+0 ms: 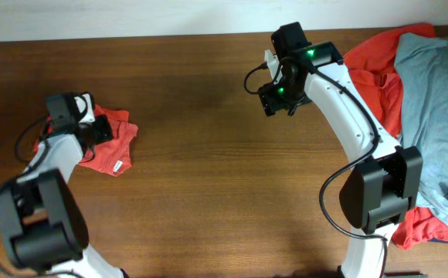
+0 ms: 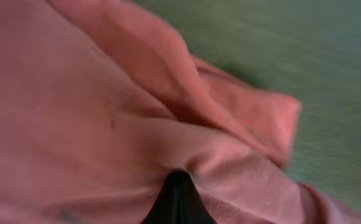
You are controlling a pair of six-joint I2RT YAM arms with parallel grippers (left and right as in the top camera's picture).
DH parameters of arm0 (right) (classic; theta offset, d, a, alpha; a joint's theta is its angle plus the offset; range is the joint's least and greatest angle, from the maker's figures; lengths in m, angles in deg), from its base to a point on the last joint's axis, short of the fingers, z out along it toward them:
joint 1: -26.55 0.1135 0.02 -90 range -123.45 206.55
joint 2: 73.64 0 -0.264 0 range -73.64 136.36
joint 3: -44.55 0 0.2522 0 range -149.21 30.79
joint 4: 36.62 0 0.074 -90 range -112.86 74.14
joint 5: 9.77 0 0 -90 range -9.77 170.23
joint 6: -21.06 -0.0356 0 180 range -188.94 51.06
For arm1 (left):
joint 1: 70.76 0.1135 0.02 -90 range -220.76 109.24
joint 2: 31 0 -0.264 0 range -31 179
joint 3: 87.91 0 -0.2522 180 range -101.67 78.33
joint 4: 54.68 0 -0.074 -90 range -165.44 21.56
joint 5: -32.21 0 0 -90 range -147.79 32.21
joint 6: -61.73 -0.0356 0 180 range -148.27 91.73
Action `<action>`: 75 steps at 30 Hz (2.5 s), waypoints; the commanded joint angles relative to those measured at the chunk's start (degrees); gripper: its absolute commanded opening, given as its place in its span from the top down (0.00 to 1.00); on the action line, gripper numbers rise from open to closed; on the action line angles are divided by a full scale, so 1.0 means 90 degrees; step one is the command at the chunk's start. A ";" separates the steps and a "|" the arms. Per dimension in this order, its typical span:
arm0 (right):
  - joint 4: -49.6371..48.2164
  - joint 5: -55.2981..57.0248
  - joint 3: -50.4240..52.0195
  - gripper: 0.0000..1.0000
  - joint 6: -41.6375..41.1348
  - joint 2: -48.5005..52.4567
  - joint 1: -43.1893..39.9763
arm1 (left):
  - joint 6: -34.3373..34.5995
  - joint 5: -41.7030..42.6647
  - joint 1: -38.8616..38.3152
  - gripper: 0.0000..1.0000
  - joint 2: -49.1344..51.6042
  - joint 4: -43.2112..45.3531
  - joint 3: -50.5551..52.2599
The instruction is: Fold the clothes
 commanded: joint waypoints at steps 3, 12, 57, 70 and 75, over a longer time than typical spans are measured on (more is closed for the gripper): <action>0.0114 0.0075 -0.0046 0.28 -0.0056 -0.0027 -0.0005 | 0.0119 -0.0085 0.0005 0.92 0.0685 0.1073 0.0029; 0.0177 0.0078 -0.0046 0.28 -0.0056 -0.0027 -0.0005 | 0.0418 -0.0083 0.0192 0.48 0.0685 0.2174 -0.0168; 0.0398 0.0078 -0.0046 0.28 -0.0053 -0.0027 -0.0005 | 0.0192 -0.0619 0.1188 0.03 0.1865 0.1214 -0.1826; 0.0415 0.0078 -0.0046 0.28 -0.0053 -0.0027 -0.0005 | 0.0532 -0.0627 0.1188 0.23 0.1865 -0.2754 -0.1826; 0.0420 0.0080 -0.0046 0.27 -0.0053 -0.0027 -0.0005 | 0.0741 -0.0862 0.1188 0.01 0.1826 -0.2863 -0.1885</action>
